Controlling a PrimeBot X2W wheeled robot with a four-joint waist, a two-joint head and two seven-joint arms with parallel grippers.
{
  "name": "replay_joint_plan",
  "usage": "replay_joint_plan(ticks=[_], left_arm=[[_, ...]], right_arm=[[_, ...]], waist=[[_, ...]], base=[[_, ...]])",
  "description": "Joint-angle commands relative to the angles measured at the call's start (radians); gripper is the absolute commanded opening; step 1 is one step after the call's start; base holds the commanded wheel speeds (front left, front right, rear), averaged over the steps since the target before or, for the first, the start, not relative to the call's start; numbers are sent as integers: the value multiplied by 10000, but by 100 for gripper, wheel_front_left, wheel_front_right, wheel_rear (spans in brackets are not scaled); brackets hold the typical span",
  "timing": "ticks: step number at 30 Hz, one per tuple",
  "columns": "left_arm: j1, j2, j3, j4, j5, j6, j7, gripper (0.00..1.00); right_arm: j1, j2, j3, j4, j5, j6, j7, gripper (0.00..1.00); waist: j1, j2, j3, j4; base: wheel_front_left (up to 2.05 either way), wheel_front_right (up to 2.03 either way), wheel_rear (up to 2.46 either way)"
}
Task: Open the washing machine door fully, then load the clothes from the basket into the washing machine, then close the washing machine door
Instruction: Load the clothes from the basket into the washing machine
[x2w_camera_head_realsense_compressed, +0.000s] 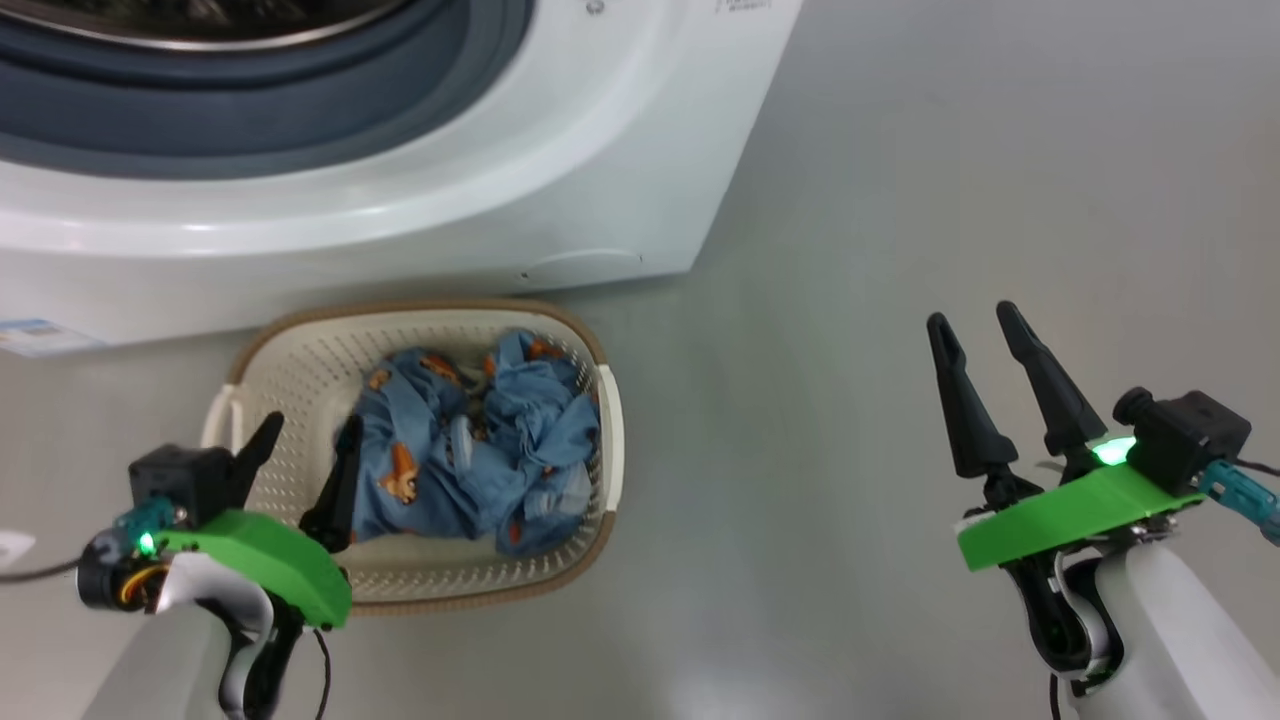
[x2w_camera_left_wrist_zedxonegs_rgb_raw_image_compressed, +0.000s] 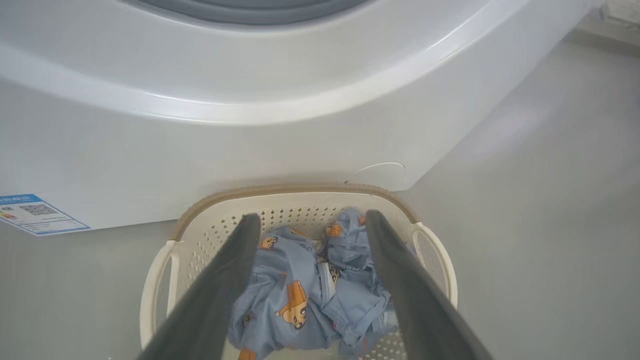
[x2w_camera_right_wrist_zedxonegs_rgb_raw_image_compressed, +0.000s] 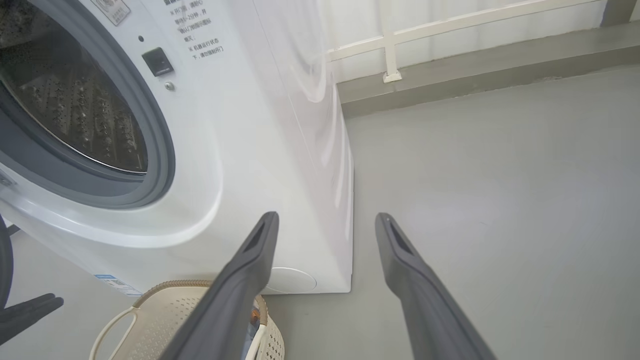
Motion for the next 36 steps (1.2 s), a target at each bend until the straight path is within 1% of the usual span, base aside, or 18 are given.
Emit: replay_joint_plan(ticks=[1,6,12,17,18,24,27,36], left_arm=[[-424,371,164,103,58,-85,156,100],[-1141,462,-140,922,115,-189,573,100],[-1885,533,-492,1985,95,-283,822,100],[-2407,499,-723,2822,-73,-321,944,100],[-2407,499,-723,2822,-73,-321,944,100],[-2984,644,-1123,3664,-178,-337,1235,100],[-3341,738,-1281,3933,-180,-338,1219,100],[-4471,949,-1506,5219,-38,-307,1532,100]], right_arm=[[-202,29,135,-262,-125,58,-122,100],[-551,263,181,-286,-206,58,-122,100],[-909,506,252,-285,-257,58,-122,100],[-1086,658,267,-311,-254,58,-122,100],[-1086,658,267,-311,-254,58,-122,100],[-1260,806,319,-430,-268,58,-122,100],[-1333,893,365,-495,-282,58,-122,100],[-1568,1157,579,-565,-272,58,-122,100]], waist=[[-2,-1,996,-350],[-2,-1,1771,-567],[-2,-1,2480,-839],[-2,-1,2885,-1041],[-2,-1,2885,-1041],[-2,-1,3325,-1325],[-2,-1,3558,-1468],[-2,-1,4269,-1960]], base=[[0,0,0],[0,0,0],[0,0,0],[0,0,0],[0,0,0],[0,0,0],[0,0,0],[0,0,0]])
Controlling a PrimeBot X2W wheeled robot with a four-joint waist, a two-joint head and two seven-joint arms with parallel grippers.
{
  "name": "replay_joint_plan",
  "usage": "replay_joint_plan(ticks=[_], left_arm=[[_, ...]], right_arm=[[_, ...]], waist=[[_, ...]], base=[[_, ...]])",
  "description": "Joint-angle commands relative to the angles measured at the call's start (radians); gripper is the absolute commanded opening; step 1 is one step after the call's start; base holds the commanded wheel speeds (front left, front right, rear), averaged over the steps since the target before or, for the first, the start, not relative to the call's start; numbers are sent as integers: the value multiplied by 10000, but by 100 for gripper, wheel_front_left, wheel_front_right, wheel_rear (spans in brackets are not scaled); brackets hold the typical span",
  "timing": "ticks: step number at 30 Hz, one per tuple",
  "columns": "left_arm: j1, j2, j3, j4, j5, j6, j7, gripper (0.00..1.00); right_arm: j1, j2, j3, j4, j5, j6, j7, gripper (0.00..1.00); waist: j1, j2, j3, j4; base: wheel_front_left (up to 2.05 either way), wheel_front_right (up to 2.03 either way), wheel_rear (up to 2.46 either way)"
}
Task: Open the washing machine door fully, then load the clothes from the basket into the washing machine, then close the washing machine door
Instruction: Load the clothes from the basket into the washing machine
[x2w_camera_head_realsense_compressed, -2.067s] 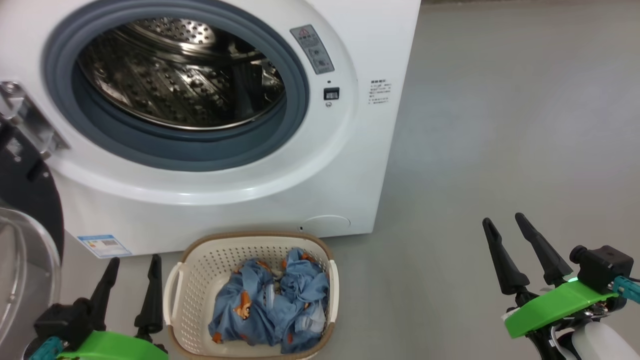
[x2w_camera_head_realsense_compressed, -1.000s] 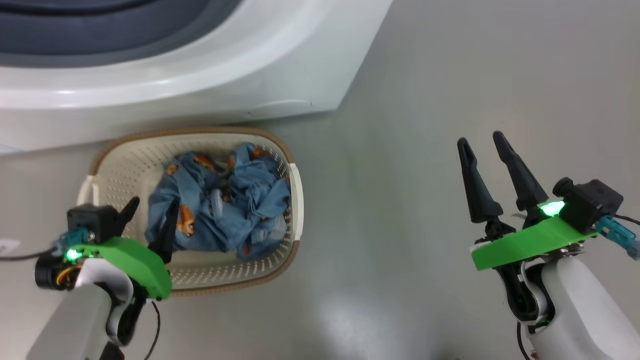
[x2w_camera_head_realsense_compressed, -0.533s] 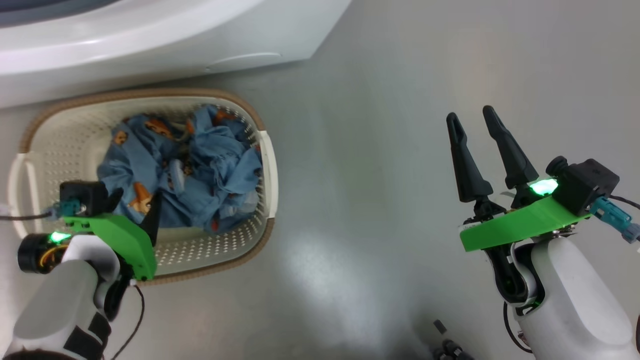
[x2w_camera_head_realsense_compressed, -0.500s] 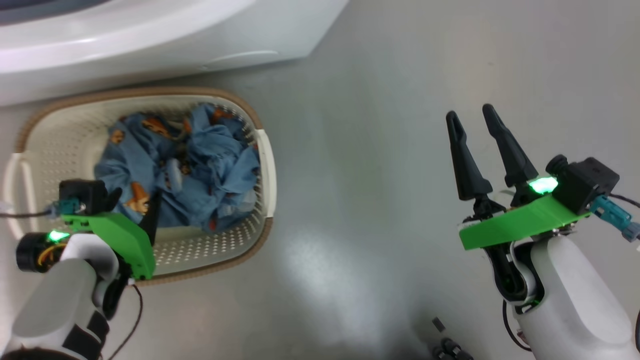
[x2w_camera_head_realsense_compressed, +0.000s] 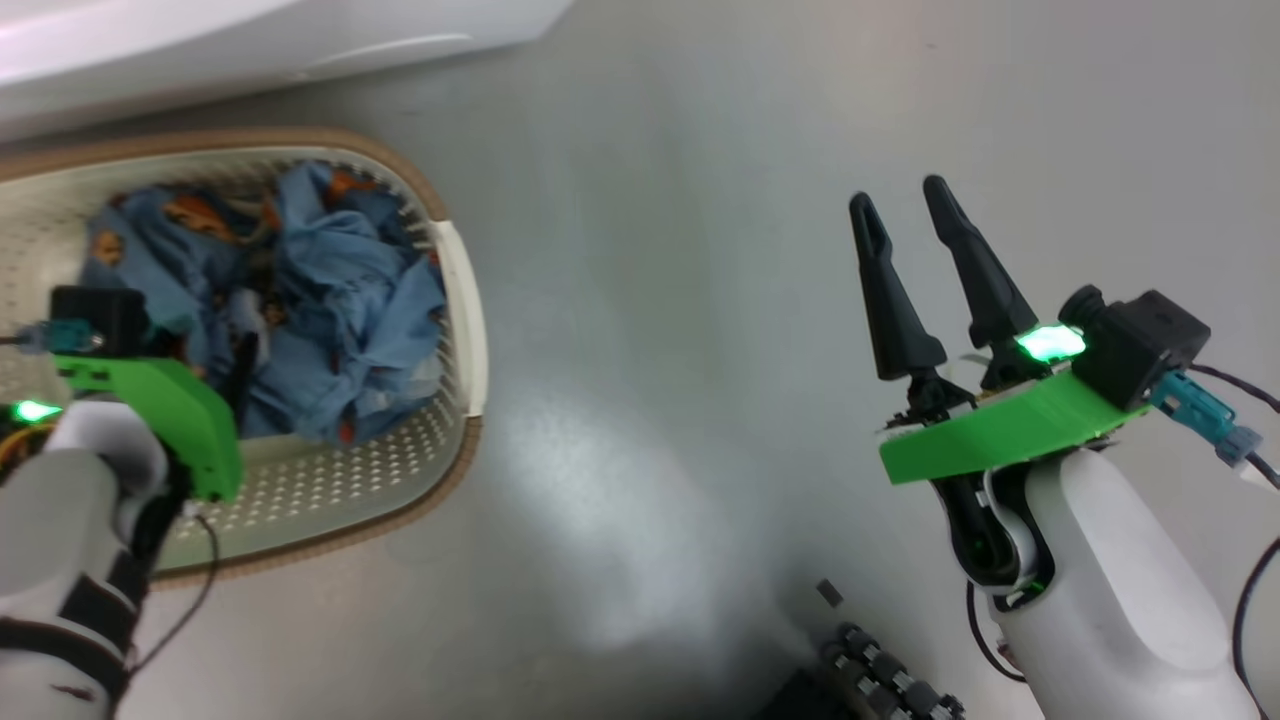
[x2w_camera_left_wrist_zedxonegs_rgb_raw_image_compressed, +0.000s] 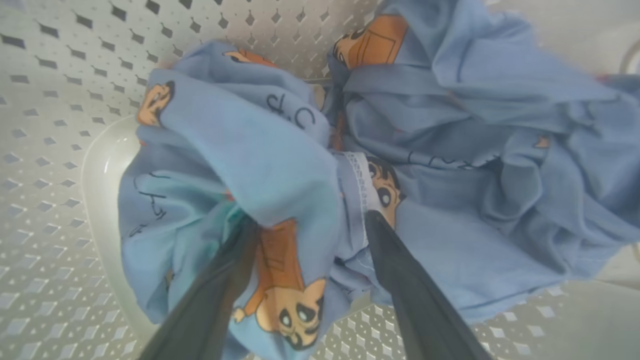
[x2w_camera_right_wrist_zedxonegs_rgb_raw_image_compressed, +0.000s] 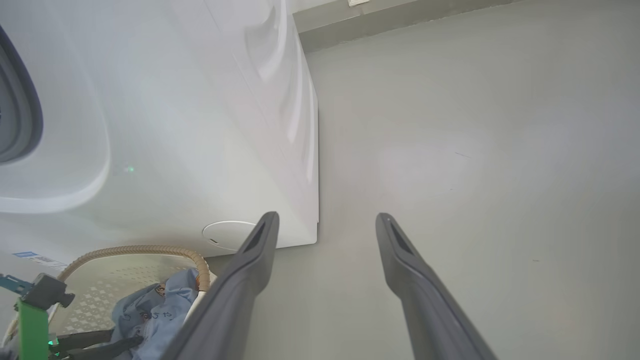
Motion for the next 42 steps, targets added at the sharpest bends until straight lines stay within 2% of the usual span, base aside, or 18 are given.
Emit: replay_joint_plan(ticks=[1,7,16,17,18,19,20,21,30,35,42], left_arm=[[-72,439,174,110,48,41,-17,100],[-736,646,112,945,81,112,67,100],[-1302,493,28,1444,-49,49,190,100],[-1334,473,23,1482,-69,44,201,87],[-1361,449,26,1517,-98,40,204,61],[-1382,422,22,1545,-119,35,191,42],[-1399,398,26,1558,-149,28,117,16],[-1408,368,33,1566,-185,20,31,0],[-1169,-56,-94,1433,-484,-29,-688,0],[-621,-284,-314,893,-978,-33,-1047,0],[278,-326,-676,-14,-1917,-35,-1473,0]], right_arm=[[89,69,227,-241,-25,56,-92,100],[31,185,276,-364,-35,56,-92,100],[83,234,261,-426,-110,56,-92,100],[76,236,254,-426,-124,56,-92,100],[69,236,242,-424,-138,56,-92,100],[64,236,227,-419,-153,56,-92,100],[57,234,211,-411,-169,56,-92,100],[51,228,189,-404,-186,56,-92,100],[52,154,116,-279,-239,56,-92,100],[72,13,60,-209,-229,56,-92,100],[272,-261,-42,-43,-157,56,-92,100]], waist=[[-1,0,310,-325],[-1,0,682,-709],[-1,0,893,-776],[-1,0,898,-766],[-1,0,899,-750],[-1,0,893,-729],[-1,0,883,-707],[-1,0,860,-674],[-1,0,277,-237],[-1,0,-345,31],[-1,0,-1406,472]], base=[[0,0,0],[0,0,0],[0,0,0],[0,0,0],[0,0,0],[0,0,0],[0,0,0],[0,0,0],[0,0,0],[0,0,0],[0,0,0]])
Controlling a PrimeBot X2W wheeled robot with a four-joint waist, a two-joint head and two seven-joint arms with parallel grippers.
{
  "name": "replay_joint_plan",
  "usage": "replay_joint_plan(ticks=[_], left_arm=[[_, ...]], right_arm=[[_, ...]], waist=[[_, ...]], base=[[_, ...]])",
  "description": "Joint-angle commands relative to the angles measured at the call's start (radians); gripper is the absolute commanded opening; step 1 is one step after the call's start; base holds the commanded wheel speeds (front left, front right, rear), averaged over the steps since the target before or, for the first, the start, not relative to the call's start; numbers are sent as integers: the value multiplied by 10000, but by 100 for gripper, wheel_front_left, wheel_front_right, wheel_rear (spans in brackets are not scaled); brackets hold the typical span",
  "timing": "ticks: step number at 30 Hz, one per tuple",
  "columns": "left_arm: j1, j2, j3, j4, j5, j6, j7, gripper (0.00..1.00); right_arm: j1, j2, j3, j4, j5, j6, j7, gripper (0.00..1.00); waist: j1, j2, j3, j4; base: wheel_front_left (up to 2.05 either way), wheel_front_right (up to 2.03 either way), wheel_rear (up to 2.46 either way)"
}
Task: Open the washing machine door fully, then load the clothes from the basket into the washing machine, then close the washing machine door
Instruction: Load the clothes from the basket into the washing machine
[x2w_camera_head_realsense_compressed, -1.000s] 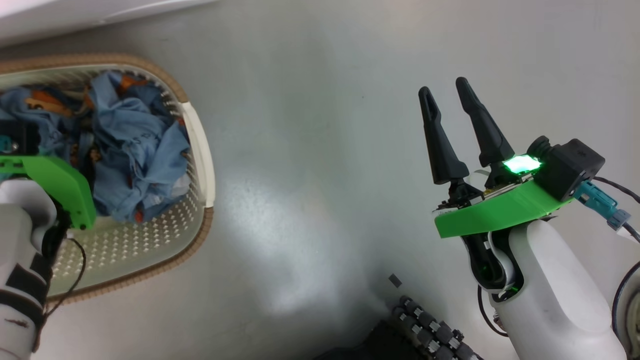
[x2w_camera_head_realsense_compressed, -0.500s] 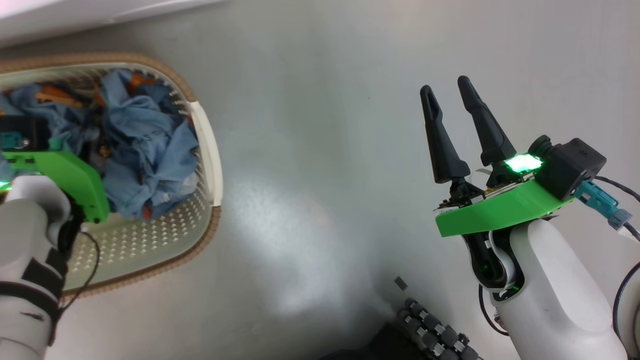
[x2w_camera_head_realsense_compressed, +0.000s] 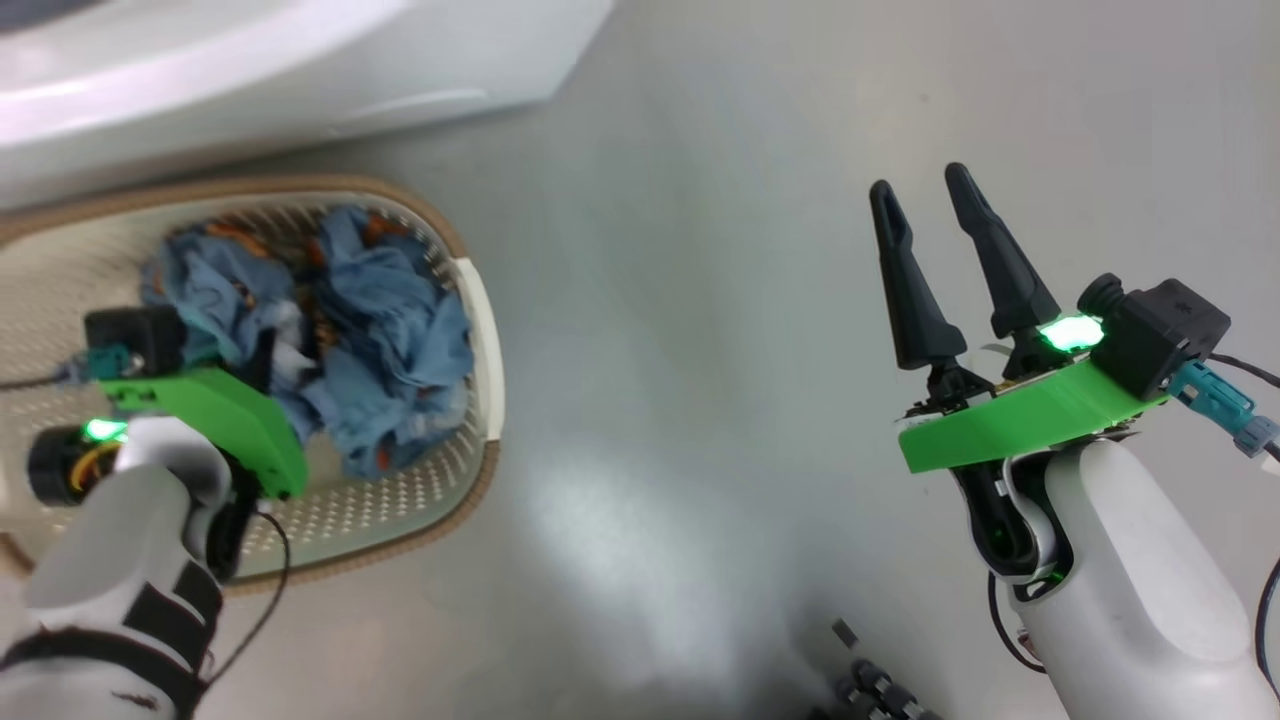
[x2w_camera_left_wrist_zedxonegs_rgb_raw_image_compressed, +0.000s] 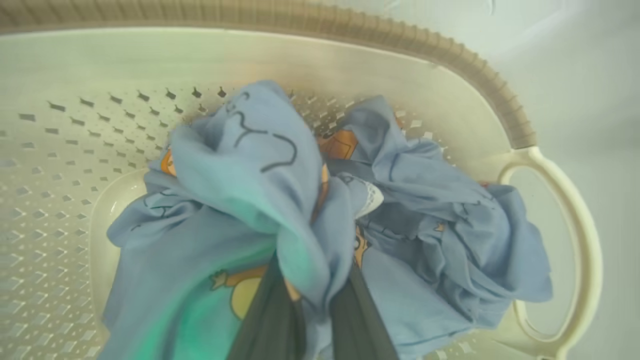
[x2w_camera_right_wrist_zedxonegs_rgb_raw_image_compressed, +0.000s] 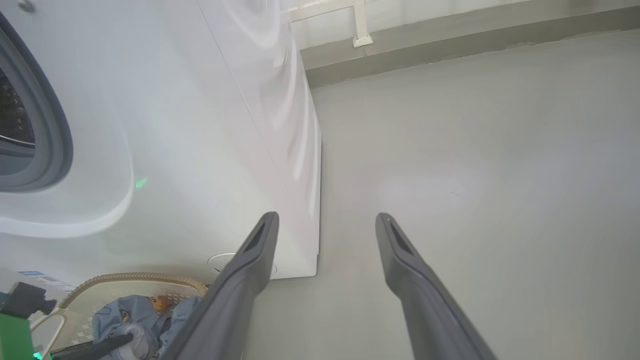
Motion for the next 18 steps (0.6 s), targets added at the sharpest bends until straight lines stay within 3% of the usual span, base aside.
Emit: replay_joint_plan(ticks=[1,18], left_arm=[[376,233,83,-390,-226,-33,-260,0],[2144,658,-524,-2926,-2122,-34,-1482,0]], right_arm=[[520,-139,57,-123,-53,56,-92,100],[1238,-823,100,318,347,56,-92,100]], waist=[[1,0,-788,469],[1,0,-3405,1333]], base=[[0,0,0],[0,0,0]])
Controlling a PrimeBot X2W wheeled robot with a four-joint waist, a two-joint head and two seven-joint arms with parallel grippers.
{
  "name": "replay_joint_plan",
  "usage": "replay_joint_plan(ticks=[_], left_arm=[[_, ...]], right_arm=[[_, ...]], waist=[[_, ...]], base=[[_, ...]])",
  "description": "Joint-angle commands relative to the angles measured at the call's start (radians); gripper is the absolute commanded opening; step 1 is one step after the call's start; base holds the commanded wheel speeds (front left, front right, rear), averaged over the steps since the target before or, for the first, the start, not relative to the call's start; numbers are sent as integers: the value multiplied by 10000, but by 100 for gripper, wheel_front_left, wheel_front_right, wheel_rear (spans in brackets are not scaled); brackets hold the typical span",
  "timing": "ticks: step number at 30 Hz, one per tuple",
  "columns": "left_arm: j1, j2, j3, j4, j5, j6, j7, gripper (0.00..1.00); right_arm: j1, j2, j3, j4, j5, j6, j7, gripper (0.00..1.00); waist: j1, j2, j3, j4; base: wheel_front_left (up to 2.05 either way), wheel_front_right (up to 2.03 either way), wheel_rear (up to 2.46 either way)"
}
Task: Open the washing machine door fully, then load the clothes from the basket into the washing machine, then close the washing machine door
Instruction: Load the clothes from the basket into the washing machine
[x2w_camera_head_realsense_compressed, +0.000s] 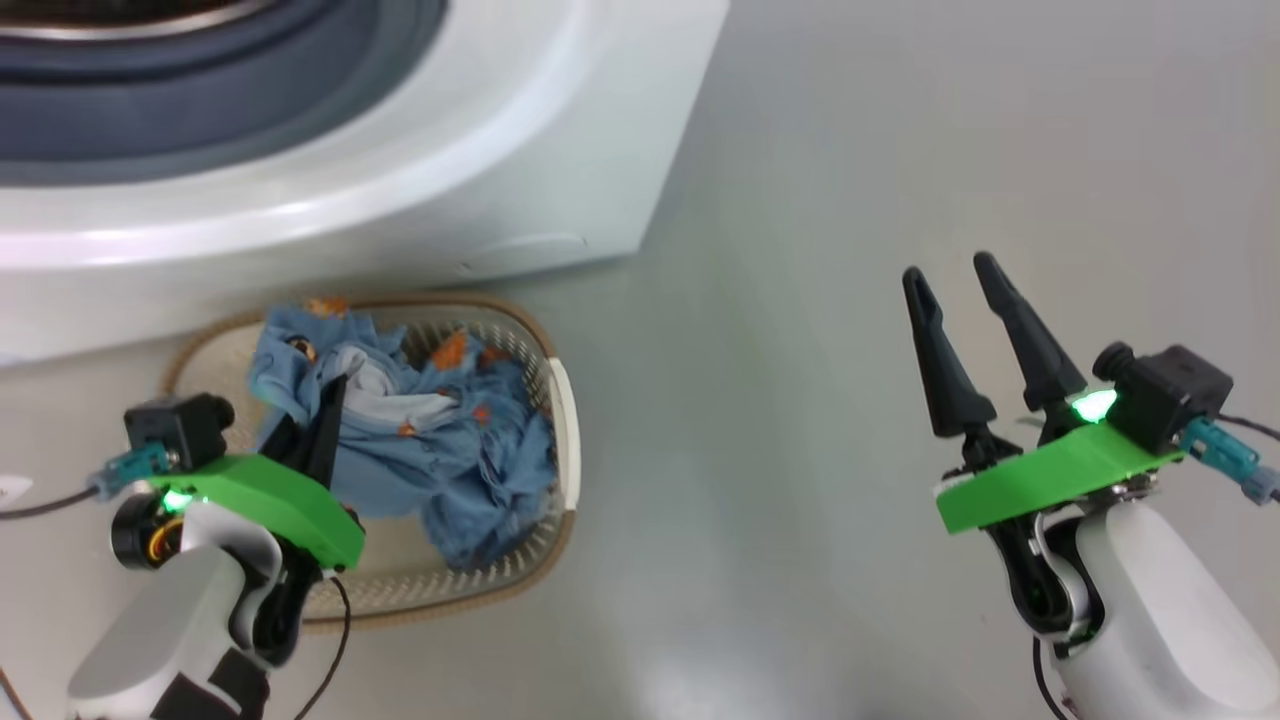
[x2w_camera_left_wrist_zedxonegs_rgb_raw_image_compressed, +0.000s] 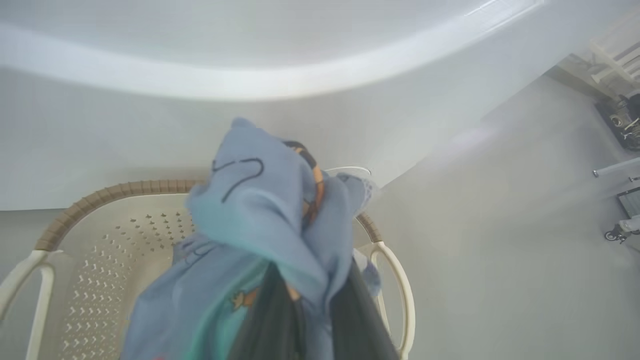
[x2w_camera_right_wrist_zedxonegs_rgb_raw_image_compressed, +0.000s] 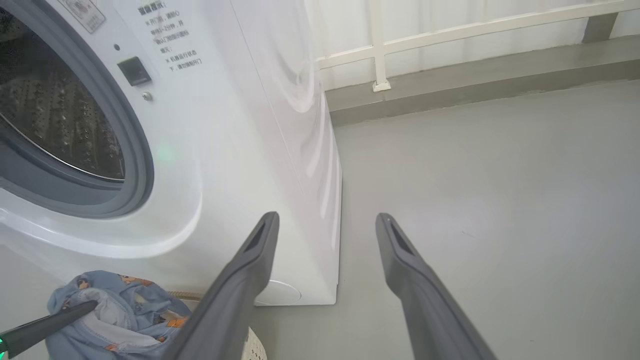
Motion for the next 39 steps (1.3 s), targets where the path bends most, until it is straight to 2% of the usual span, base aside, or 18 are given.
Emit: replay_joint_plan(ticks=[1,9,14,23,28,34,39], left_arm=[[259,406,249,-393,-123,-34,-157,0],[913,494,558,-1321,-49,-34,-250,0],[1544,450,1084,-2205,437,72,-257,0],[3022,397,1997,-4436,1523,600,-259,0],[3882,491,2375,-5564,2098,1037,-259,0],[4543,475,2491,-6356,2287,1455,-259,0],[4653,547,2543,-6708,2357,1630,-252,0]], right_arm=[[396,-179,106,-130,180,56,-92,100],[836,-485,194,42,391,56,-92,100],[1168,-759,234,125,544,56,-92,100],[1832,-1177,317,251,836,56,-92,100],[2009,-1371,410,280,967,56,-92,100],[2191,-1537,525,301,1100,56,-92,100],[2209,-1632,587,244,1146,56,-92,100]], waist=[[2,0,-958,481],[2,0,-2009,767],[2,0,-2751,936],[2,0,-3834,1240],[2,0,-4237,1316],[2,0,-4573,1358],[2,0,-4549,1359]], base=[[0,0,0],[0,0,0],[0,0,0],[0,0,0],[0,0,0],[0,0,0],[0,0,0]])
